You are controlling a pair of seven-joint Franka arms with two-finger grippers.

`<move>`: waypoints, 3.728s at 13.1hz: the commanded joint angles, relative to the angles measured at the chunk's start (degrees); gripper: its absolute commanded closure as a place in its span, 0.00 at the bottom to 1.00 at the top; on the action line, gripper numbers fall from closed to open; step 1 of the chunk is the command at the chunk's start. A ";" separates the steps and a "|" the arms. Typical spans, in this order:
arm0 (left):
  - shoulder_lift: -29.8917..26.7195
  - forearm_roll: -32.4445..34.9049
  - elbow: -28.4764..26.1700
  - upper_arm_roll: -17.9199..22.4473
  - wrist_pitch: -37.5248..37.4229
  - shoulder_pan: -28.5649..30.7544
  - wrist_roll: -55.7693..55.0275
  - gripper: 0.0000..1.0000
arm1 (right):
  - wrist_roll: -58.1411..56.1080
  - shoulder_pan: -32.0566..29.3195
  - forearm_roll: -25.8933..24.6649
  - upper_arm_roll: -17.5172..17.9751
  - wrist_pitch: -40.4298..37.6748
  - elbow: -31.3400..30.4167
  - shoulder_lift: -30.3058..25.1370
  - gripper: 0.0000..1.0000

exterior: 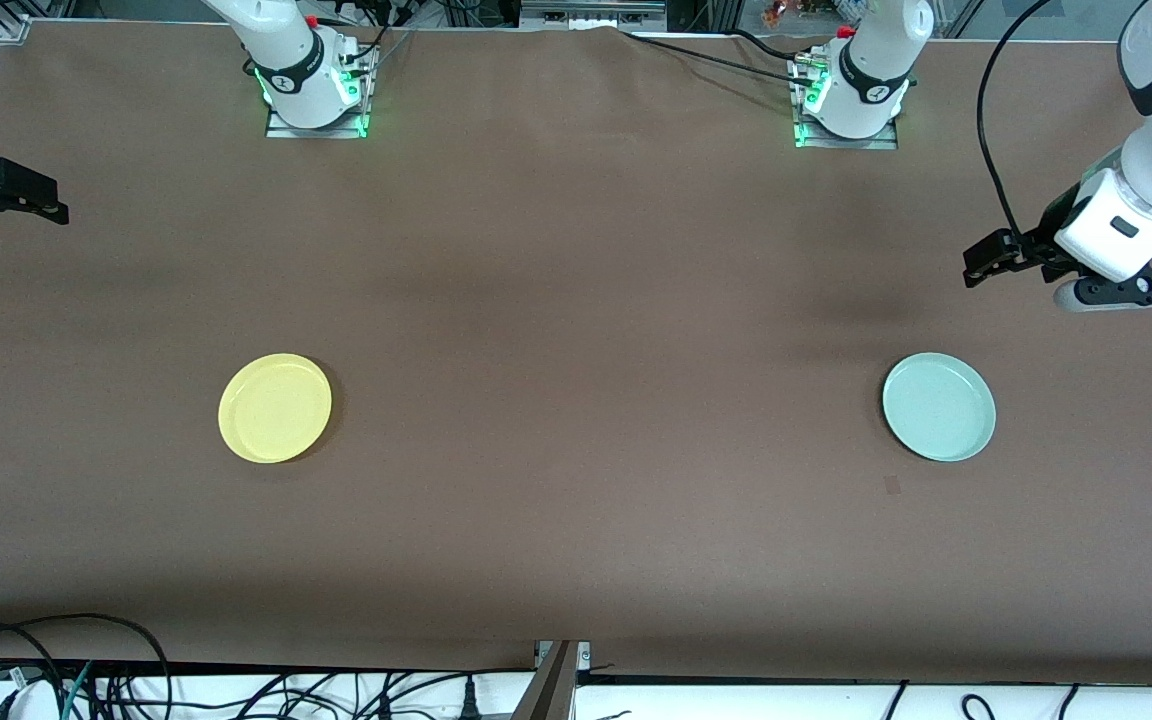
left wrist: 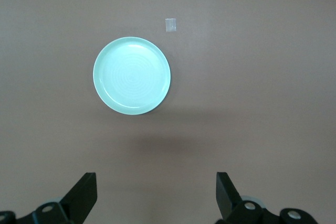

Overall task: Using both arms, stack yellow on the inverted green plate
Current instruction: 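Move the left gripper down toward the rim of the green plate, then grasp the green plate with the left gripper while the right gripper reaches the yellow plate, then lift the green plate with the left gripper while the right gripper grasps the yellow plate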

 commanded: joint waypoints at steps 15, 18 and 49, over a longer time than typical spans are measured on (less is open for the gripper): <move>13.54 5.68 -4.38 -0.22 10.80 7.53 -2.13 0.00 | -0.46 -0.46 -0.81 0.35 -0.95 0.73 0.27 0.00; 23.64 7.01 -4.47 -0.13 21.35 11.21 0.93 0.00 | -0.46 -0.37 -0.72 0.44 -0.87 0.73 0.36 0.00; 34.30 43.73 29.97 -0.22 -5.60 -27.77 -0.80 1.00 | 0.60 -3.97 8.67 0.00 28.54 -11.19 20.31 0.00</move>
